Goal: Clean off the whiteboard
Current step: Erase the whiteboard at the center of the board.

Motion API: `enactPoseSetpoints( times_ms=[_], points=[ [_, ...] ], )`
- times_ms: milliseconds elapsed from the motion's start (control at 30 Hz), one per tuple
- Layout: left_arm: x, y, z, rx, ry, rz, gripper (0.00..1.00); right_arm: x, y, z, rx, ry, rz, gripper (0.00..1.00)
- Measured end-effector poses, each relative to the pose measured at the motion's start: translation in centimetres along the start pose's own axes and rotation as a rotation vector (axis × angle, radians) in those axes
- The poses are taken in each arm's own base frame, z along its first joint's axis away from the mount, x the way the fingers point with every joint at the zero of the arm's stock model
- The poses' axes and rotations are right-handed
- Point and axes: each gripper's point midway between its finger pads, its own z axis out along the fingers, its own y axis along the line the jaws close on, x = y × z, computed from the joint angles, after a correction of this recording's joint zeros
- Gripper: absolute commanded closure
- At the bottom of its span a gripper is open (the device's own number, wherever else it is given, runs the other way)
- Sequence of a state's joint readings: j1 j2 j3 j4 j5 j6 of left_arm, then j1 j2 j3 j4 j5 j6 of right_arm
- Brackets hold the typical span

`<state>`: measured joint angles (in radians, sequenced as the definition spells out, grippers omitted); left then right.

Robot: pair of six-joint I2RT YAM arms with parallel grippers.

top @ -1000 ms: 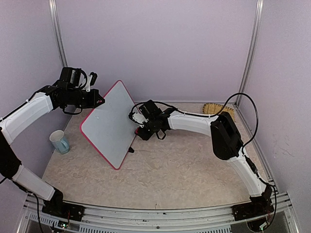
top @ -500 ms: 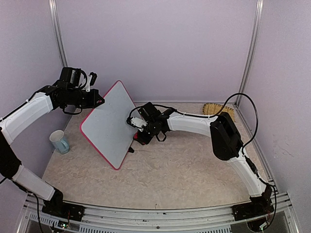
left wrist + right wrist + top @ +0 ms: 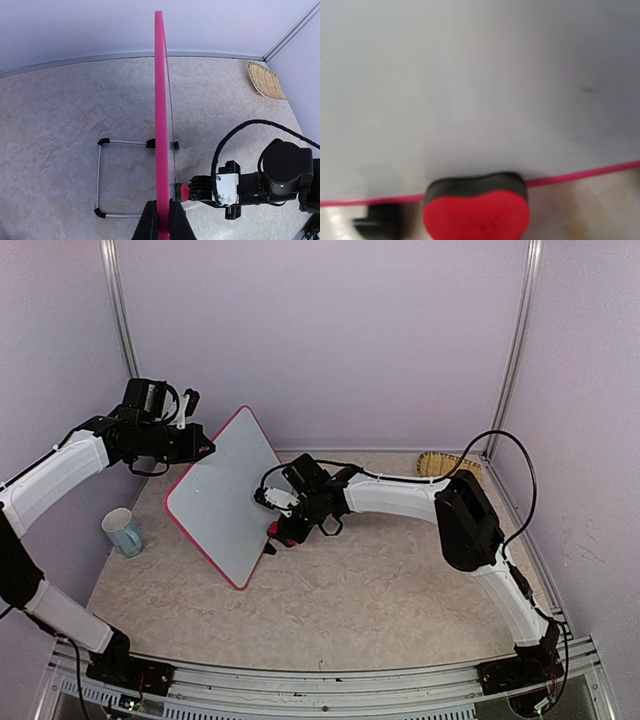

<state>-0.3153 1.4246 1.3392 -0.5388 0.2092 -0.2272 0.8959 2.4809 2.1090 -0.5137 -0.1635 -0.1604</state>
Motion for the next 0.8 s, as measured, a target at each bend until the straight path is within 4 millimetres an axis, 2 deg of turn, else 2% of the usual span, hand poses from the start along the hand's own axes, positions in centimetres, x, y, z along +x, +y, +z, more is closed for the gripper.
enactPoseSetpoints(
  times_ms=[233, 400, 467, 600, 800],
  points=[
    [0.0, -0.1, 0.0, 0.005, 0.001, 0.006, 1.00, -1.2, 1.5, -1.0, 0.014, -0.063, -0.026, 0.93],
    [0.0, -0.1, -0.1, 0.005, 0.000, 0.009, 1.00, -3.3, -0.4, -2.2, 0.063, -0.139, 0.046, 0.92],
    [0.1, -0.2, -0.1, 0.006, 0.000, 0.010, 1.00, -4.1, -1.6, -2.8, 0.077, -0.180, 0.094, 0.92],
    [0.1, -0.4, -0.1, 0.010, 0.000, 0.014, 1.00, -5.5, -6.3, -5.1, 0.099, -0.277, 0.248, 0.92],
    [0.1, -0.4, -0.1, 0.010, -0.001, 0.015, 1.00, -5.3, -11.6, -7.4, 0.051, -0.358, 0.463, 0.92]
  ],
)
